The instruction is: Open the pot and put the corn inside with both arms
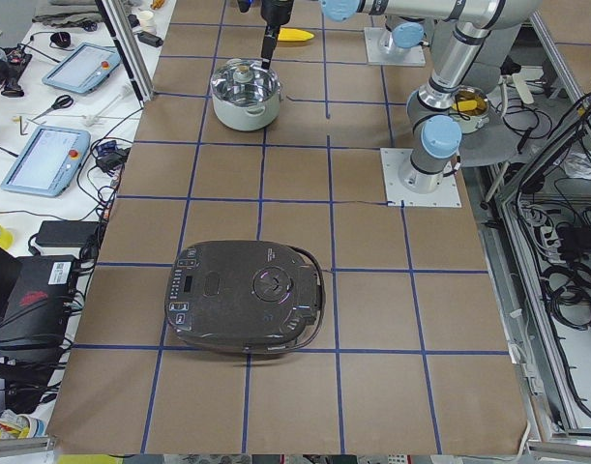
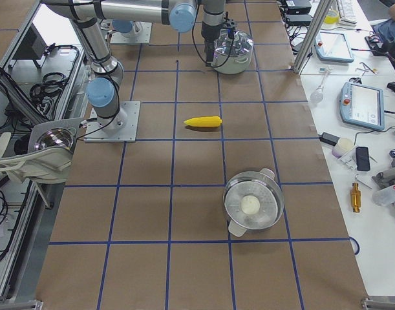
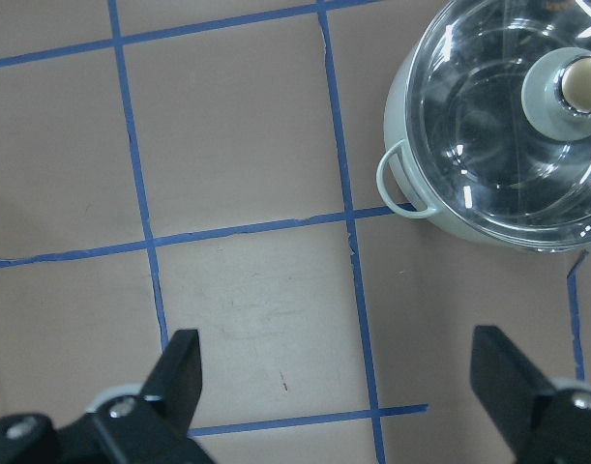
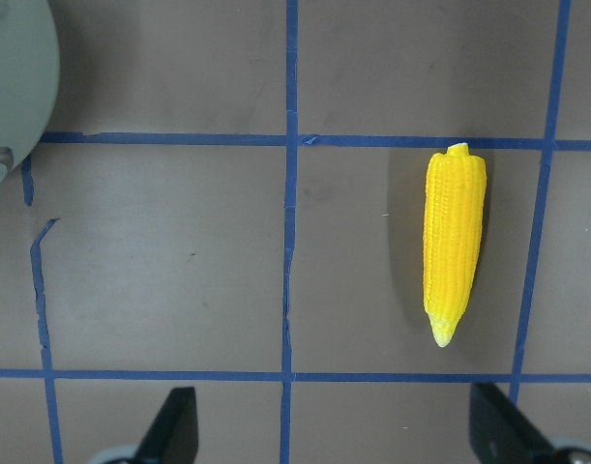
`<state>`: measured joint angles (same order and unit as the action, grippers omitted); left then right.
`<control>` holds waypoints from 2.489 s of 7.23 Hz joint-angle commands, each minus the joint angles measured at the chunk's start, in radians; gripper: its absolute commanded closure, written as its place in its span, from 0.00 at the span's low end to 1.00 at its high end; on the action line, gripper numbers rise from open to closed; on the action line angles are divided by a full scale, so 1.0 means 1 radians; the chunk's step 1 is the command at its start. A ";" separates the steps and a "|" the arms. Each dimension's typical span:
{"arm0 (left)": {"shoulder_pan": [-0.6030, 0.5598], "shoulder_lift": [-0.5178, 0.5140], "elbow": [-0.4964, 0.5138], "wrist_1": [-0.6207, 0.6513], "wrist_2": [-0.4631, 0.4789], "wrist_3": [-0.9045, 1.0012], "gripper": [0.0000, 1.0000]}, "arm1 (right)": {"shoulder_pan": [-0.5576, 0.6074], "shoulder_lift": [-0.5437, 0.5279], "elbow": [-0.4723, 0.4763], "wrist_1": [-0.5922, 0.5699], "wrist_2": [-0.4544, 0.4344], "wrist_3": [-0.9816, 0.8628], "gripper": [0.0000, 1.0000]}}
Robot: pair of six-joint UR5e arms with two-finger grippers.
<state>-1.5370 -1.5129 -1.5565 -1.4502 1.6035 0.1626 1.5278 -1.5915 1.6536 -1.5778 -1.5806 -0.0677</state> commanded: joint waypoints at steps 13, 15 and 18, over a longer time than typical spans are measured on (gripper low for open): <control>-0.003 0.004 -0.010 0.001 -0.007 -0.090 0.00 | 0.000 0.013 0.002 0.001 -0.001 0.000 0.00; -0.006 0.004 -0.013 0.001 -0.005 -0.098 0.00 | 0.000 0.013 0.002 0.001 0.001 -0.006 0.00; -0.009 -0.001 -0.017 -0.001 -0.007 -0.098 0.00 | 0.000 0.013 0.002 -0.001 -0.002 -0.007 0.00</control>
<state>-1.5452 -1.5122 -1.5711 -1.4509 1.5970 0.0646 1.5278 -1.5788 1.6552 -1.5779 -1.5811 -0.0708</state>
